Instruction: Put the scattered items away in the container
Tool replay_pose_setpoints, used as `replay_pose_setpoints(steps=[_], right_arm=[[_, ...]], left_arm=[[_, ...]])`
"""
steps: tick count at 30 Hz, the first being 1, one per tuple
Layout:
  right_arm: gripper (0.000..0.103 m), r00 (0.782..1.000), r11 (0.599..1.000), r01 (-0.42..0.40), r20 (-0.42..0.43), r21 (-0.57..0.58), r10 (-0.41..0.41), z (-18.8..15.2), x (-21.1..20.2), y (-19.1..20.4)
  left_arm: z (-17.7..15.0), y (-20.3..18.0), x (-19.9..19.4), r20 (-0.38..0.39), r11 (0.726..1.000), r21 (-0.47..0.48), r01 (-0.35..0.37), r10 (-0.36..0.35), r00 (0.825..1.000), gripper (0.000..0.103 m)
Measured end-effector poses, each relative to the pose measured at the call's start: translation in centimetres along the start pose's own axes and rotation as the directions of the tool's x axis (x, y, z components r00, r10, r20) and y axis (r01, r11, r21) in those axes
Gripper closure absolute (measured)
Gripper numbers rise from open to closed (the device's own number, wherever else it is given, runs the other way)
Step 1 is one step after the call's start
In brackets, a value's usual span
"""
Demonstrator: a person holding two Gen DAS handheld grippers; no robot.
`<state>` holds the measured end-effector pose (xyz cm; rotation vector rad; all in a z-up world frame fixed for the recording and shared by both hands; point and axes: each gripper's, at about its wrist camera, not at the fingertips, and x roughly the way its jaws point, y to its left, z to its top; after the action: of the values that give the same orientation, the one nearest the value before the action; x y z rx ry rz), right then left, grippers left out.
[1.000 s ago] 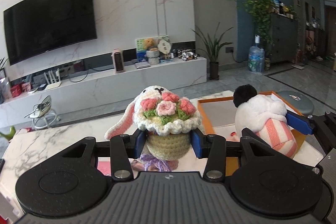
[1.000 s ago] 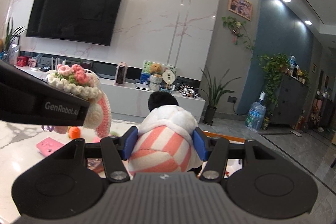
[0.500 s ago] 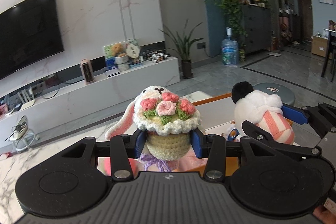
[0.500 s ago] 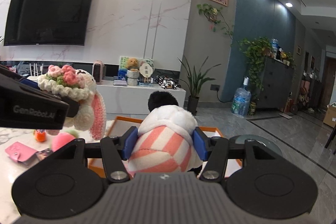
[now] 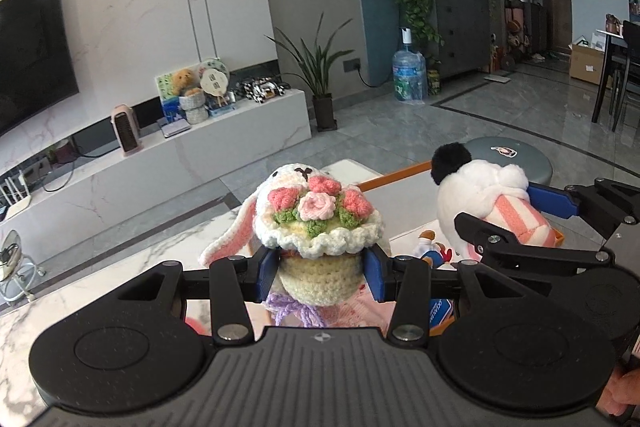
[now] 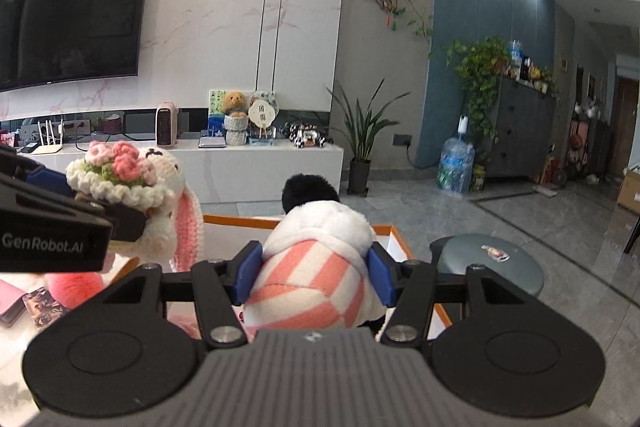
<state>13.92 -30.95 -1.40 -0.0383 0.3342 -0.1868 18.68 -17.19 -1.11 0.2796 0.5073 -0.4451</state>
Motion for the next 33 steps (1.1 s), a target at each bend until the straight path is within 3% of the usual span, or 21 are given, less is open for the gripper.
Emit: replay_pose_setpoints(steps=[12,18,24,33], right_arm=[[0.043,0.991,0.995,-0.079,-0.106,0.062,0.086,0.0,7.6,-1.2],[0.043,0.981,0.979,-0.095,-0.149,0.180,0.123,0.0,10.2,-1.7],[0.043,0.971,0.971,-0.110,-0.186,0.211,0.151,-0.5,11.4,-0.8],[0.043,0.977,0.970,-0.122,-0.145,0.212,0.154,-1.5,11.0,-0.5]], left_arm=[[0.0,0.6,5.9,-0.036,0.999,0.008,0.052,-0.051,0.998,0.051],[-0.7,1.0,7.0,-0.060,0.998,0.007,0.057,-0.056,0.997,0.051],[-1.4,1.3,7.7,-0.083,0.998,0.007,0.061,-0.061,0.995,0.051],[-2.2,1.8,9.0,-0.143,0.999,-0.016,0.038,-0.040,0.989,0.049]])
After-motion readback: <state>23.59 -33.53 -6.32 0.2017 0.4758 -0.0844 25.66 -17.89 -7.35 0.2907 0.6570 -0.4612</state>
